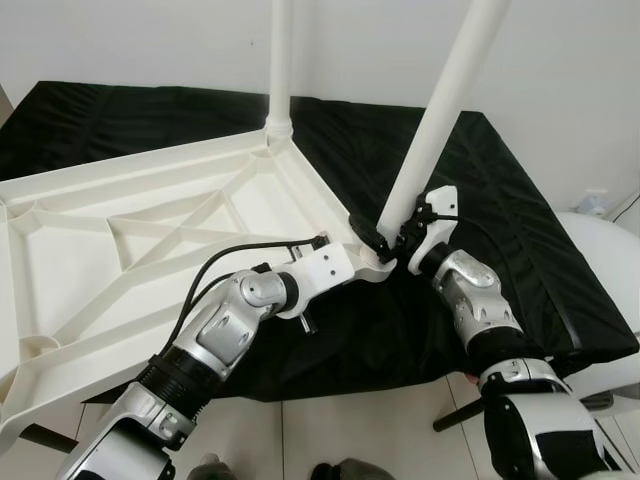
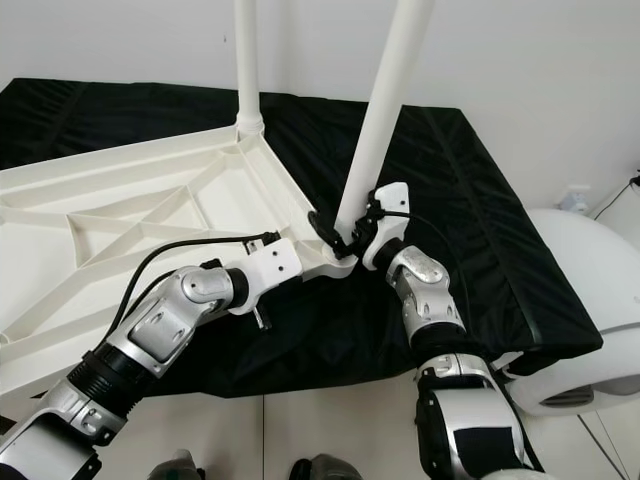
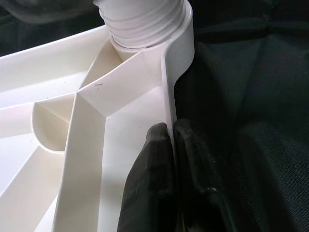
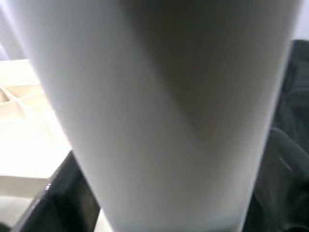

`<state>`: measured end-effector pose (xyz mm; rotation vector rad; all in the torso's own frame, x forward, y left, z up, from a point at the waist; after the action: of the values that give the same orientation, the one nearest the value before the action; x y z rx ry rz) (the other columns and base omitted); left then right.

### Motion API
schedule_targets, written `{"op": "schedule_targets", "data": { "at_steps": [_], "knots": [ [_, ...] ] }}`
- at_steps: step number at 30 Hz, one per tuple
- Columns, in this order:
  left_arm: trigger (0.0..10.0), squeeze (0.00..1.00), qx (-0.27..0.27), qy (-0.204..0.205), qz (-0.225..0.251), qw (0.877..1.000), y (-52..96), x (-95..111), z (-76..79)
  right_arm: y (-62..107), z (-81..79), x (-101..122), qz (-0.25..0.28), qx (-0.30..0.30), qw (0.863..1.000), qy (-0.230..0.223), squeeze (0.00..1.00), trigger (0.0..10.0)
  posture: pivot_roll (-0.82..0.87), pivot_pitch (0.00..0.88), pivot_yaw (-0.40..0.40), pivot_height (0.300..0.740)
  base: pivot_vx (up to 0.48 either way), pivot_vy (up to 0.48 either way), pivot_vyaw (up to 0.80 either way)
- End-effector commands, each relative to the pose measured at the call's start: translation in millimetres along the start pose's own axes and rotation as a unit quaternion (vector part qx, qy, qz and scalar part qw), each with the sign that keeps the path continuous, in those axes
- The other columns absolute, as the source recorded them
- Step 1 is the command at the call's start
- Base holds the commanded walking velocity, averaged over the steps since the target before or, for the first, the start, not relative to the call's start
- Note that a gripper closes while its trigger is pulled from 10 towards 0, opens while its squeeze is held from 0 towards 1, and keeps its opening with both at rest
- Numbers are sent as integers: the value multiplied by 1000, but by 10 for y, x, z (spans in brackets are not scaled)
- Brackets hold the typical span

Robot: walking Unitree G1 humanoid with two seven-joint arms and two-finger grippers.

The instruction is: Building children table

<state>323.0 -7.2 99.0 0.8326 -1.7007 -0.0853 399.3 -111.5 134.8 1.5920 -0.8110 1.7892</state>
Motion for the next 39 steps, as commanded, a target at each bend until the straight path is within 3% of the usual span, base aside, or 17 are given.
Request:
{"op": "schedule_targets", "data": {
  "at_steps": [1,3,4,5,21,22,25,26,32,34,38,39],
  "knots": [
    [10000,0,-50,-11,12,999,-42,70,194,15,15,-44,-15,9,1000,9,0,3843,60,0,-95,740,0,0,0],
    [10000,0,-50,-11,12,999,-42,70,194,15,15,-44,-15,9,1000,9,0,3843,60,0,-95,740,0,0,0],
    [10000,0,-49,-11,13,999,-43,74,190,29,36,-62,-19,7,1000,8,0,5255,59,0,-94,740,0,0,0],
    [10000,0,-49,-10,13,999,-43,74,190,40,52,-72,-20,7,1000,7,0,10000,56,0,-92,740,0,0,0],
    [10000,0,-52,-11,9,999,-48,59,207,81,58,-106,-15,18,1000,4,0,9922,49,0,-87,740,0,0,0],
    [10000,0,-52,-11,9,999,-49,59,209,84,52,-106,-14,21,1000,0,0,0,49,1,-88,740,0,0,0],
    [10000,0,-52,-11,10,999,-48,61,210,87,52,-105,-13,21,1000,0,0,0,49,0,-88,740,0,0,0],
    [10000,0,-52,-11,10,999,-48,64,210,88,60,-105,-12,18,1000,1,0,10000,48,1,-89,740,0,0,0],
    [10000,0,-52,-11,11,999,-49,71,211,93,82,-111,-15,13,1000,5,0,10000,46,2,-89,740,0,0,0],
    [10000,0,-52,-11,11,999,-51,71,207,94,84,-98,-10,15,1000,0,0,0,46,2,-91,740,0,0,0],
    [10000,0,-51,-11,11,999,-53,72,206,93,81,-93,-8,17,1000,-4,0,0,46,2,-91,740,0,0,0],
    [10000,0,-51,-11,11,999,-52,70,205,88,95,-90,-7,9,1000,-3,0,10000,46,2,-92,740,0,0,0]
  ]
}}
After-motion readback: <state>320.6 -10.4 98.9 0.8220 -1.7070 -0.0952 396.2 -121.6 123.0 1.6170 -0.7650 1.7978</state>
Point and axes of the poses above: a point about 5 cm out from each wrist's last joint towards the gripper, its own y axis pointing back from the gripper into the wrist, its own x axis along the axis of the wrist's last joint, z = x × y, the point moved 6 cm from there along -y, pointing out of the wrist towards the gripper, and after that the axes turned 4 degrees about y, right-handed, at the moved point
